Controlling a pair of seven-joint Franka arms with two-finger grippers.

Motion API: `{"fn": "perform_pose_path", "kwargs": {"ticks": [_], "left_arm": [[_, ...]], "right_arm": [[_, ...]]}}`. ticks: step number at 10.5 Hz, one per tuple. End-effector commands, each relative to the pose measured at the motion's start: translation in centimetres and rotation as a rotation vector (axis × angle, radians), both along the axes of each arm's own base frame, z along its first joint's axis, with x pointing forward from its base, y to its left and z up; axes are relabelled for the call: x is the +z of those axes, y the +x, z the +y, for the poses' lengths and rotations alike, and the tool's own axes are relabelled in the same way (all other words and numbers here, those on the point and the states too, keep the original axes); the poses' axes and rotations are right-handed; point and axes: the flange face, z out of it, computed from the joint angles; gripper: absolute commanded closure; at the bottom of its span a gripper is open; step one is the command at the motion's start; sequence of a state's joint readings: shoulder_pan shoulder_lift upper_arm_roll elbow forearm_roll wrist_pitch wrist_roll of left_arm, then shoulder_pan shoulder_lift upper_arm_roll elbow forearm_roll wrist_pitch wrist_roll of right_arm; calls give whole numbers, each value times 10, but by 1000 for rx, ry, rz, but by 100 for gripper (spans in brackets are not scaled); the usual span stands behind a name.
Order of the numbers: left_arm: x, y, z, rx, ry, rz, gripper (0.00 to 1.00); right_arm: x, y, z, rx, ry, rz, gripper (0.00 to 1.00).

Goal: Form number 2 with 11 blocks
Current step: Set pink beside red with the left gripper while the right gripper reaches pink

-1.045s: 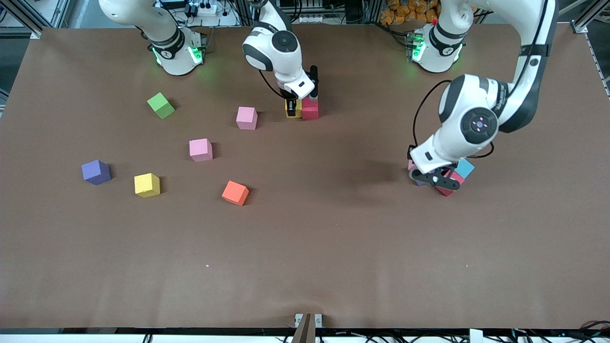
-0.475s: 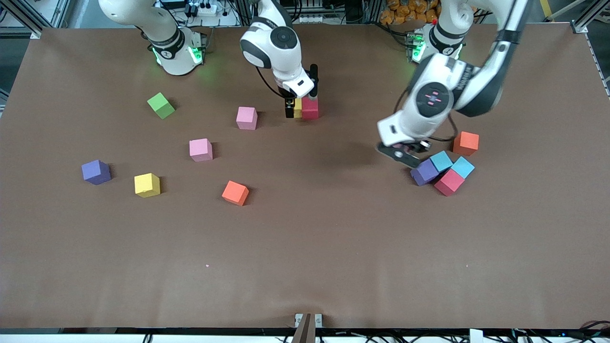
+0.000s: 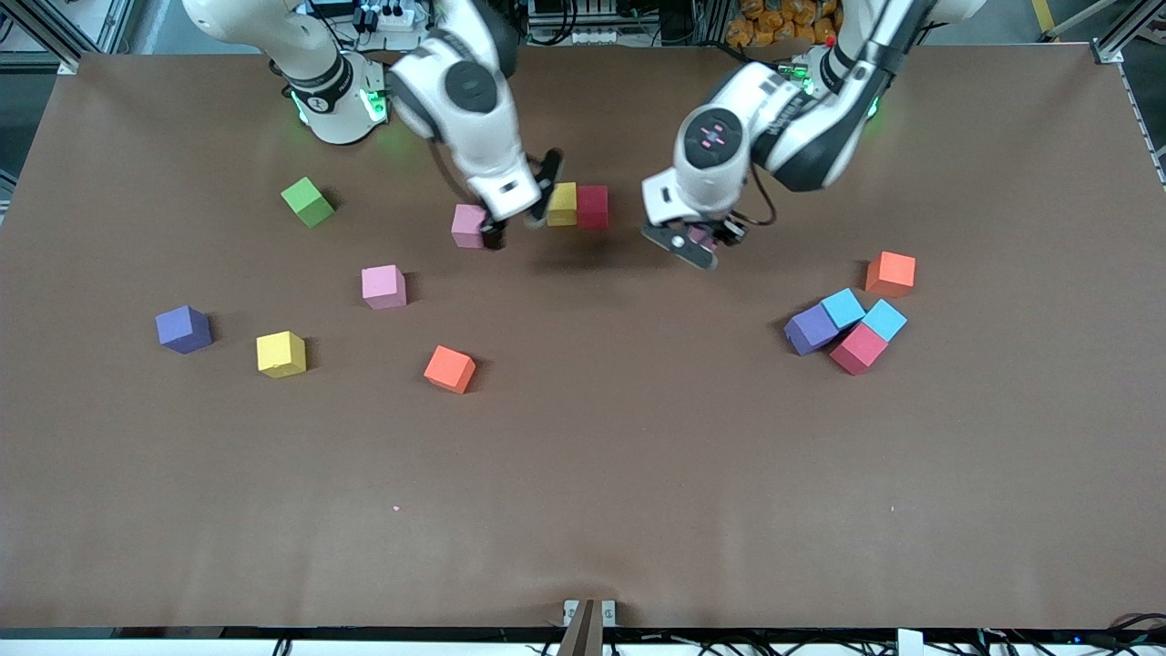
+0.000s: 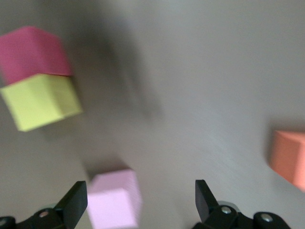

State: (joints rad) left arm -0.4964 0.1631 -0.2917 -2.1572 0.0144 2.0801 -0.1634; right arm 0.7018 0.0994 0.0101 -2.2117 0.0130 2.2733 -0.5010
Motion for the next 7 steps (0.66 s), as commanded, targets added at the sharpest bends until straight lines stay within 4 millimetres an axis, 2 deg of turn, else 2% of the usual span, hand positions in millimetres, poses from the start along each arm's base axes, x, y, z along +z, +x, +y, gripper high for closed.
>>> {"fn": "perform_pose_path", "kwargs": {"ticks": [1,2,3,5,6,7], "left_arm": [[-11,-35,-21,-70,-42,-59,98],[-19,-53,-33,-110,-75,-76,98],[-29,-74,-44,-166,-96,-83,98],[-52,-102,-45,-302,-120,-153,98],[-57,-114,-51,-353,-132,-163,98],[-58,-117,-53,-396,-130,-171,98]], "right_arm": [[2,69,-77,-194,6,-5,0],[1,94,-115,-277,6,-5,0],[-8,110,-154,-354,-2,10,0],[-30,117,-226,-528,-29,40,0],[-39,113,-246,-599,-39,55,0],[-46,108,-248,-697,-55,67,0]]}}
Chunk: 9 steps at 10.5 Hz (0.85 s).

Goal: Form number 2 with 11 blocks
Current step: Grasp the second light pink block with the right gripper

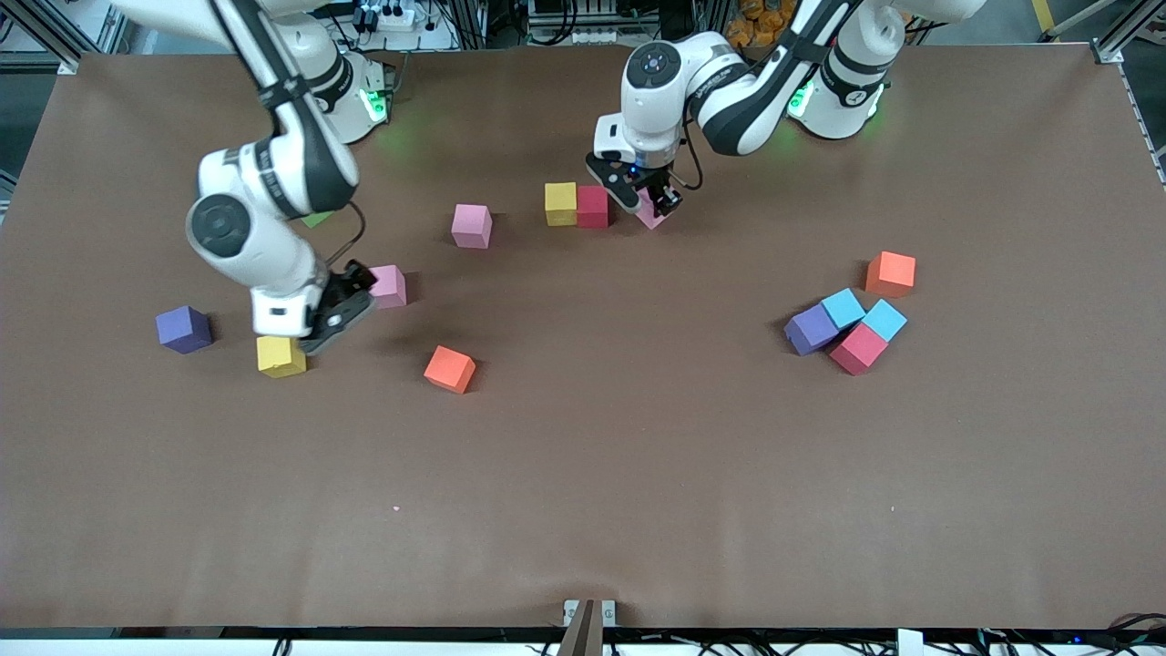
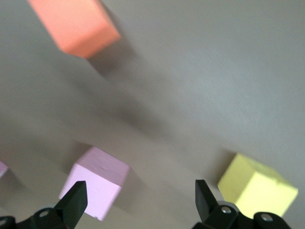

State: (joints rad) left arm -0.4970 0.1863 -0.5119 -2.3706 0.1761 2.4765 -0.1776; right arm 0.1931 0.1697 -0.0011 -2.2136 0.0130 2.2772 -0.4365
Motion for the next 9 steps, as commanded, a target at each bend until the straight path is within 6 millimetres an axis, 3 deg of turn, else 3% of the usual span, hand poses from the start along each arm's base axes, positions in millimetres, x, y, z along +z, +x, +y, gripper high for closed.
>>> {"fn": "perform_pose_path", "kwargs": {"ticks": [1,2,3,6,9], "left_arm": [[-6,-11,-6,-119,3,-39,98],[-13,-20,-12,-204,13,-62,98],[-18,-22,-14,-287,22,-98,98],[-34,-40,-31,-427,25,-102,98],[-34,-50,-40,-475,19,-98,98]], "right_arm": [[-13,-18,9,-245,-42,26,0],[-16,-27,31,-336,-65,31,0],[-24,-35,39,-364,-74,35,0],[-53,-58,34,-362,-64,14,0],[-66,-66,32,-356,-66,21,0]]}}
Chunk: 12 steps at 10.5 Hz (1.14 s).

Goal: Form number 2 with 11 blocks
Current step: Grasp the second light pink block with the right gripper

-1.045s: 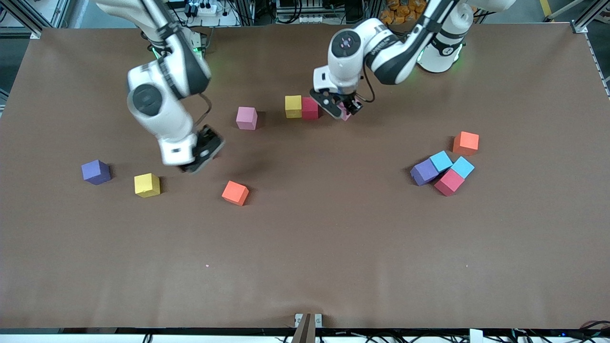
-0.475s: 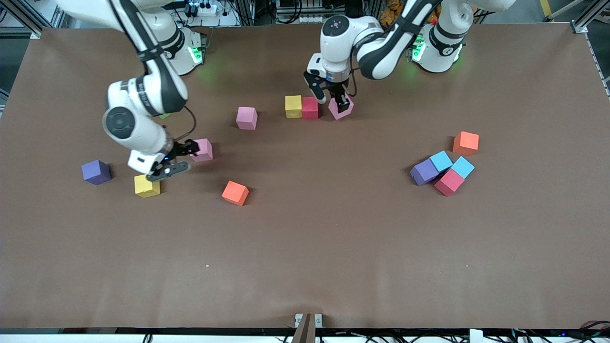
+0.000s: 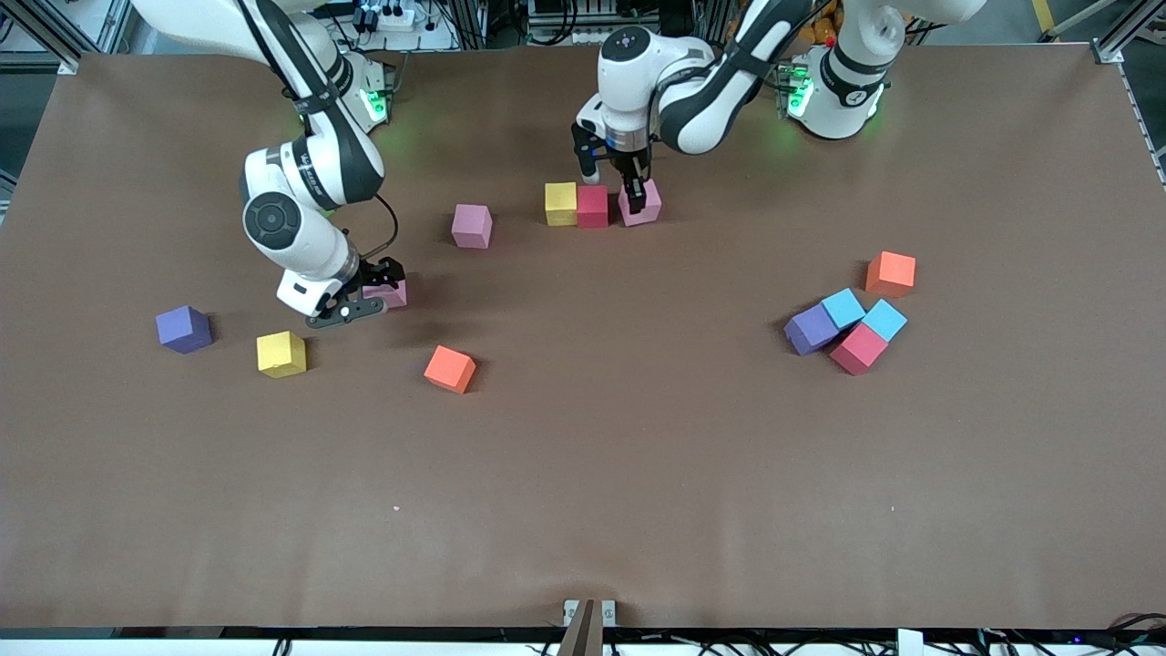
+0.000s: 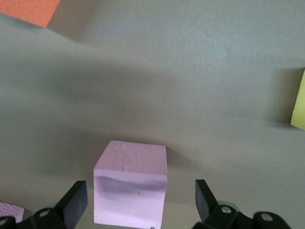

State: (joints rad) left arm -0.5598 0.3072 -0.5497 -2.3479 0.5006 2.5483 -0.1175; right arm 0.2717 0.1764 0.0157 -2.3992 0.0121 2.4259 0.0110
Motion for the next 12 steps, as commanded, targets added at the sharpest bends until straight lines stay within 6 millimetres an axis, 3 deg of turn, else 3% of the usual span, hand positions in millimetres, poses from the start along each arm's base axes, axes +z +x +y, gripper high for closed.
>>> {"fn": "perform_pose_path", "kwargs": {"ticks": [1,5,9,10,11,12], "left_arm": [[2,-1,-11,-65,-8,-9,98],[-3,9,-16,-125,-5,2,98],[-9,11,-21,-145,-3,12,96],[-10,8,-22,-148,-3,13,82],[-10,7,-22,-129,-3,13,1],[-9,8,-22,-114,-6,14,0]], "right_arm": [[-10,-6,-3,-17,-5,-5,0],[-27,-8,-1,-38,-1,1,0],[-43,-14,15,-69,-12,2,0],[-44,-15,16,-78,-16,8,0],[-47,-19,15,-78,-20,18,0],[-47,-20,14,-79,-20,20,0]]}}
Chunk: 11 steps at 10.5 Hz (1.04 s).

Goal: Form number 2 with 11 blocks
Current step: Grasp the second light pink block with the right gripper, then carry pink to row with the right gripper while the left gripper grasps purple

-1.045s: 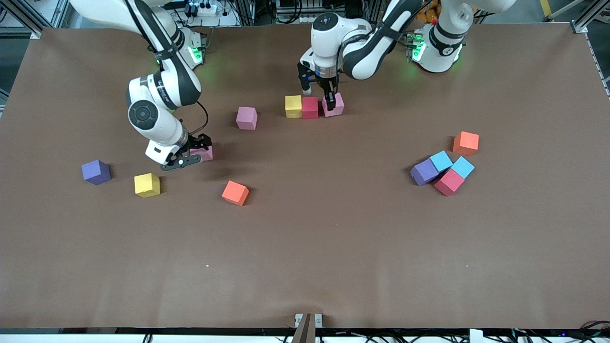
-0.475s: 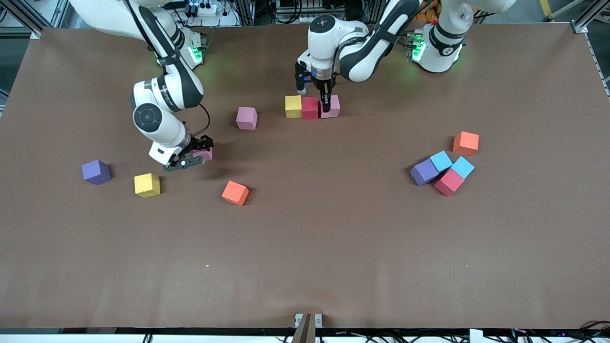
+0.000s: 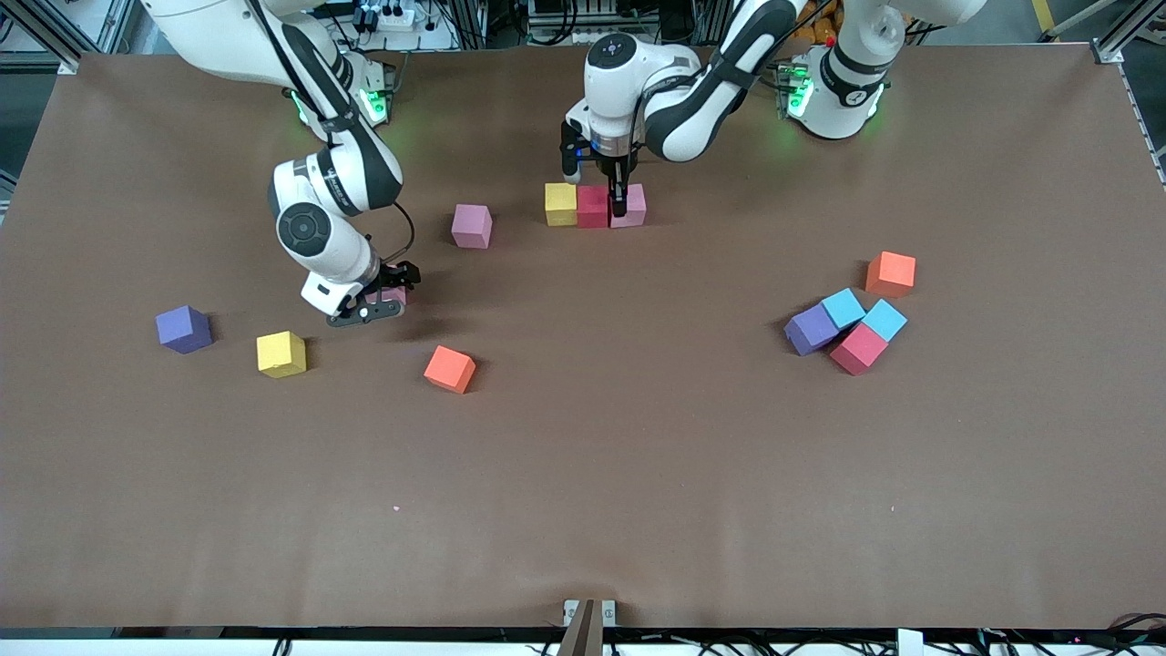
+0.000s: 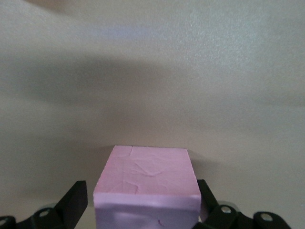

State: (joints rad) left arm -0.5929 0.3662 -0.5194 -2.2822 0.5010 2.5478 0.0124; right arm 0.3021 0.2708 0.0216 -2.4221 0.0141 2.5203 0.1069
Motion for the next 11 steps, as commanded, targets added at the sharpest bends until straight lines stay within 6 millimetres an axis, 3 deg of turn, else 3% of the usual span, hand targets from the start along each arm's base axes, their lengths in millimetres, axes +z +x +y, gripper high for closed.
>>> {"fn": "perform_pose_path", "kwargs": {"ticks": [1,2,3,4,6,7,9,10,11], "left_arm": [[0,-1,-5,49,-9,-11,0],[8,0,-7,89,-21,-28,0],[25,0,-7,107,-29,-57,0],[44,-5,-8,118,-9,-83,0],[102,-29,-14,317,-19,-67,0],[133,-20,-11,454,-27,-65,0],[185,24,3,690,-20,37,0],[211,60,18,804,3,89,0],[235,104,47,902,47,103,0]], "right_arm": [[1,-5,0,-16,-1,-1,0],[3,-4,0,-16,0,-2,42],[6,-3,0,-18,1,-6,77],[10,-1,0,-19,4,-17,91],[25,7,8,-19,14,-44,95],[35,13,18,-10,12,-30,95],[59,23,64,-54,3,-23,95],[66,24,90,-74,5,-38,95],[72,21,116,-96,13,-52,95]]}}
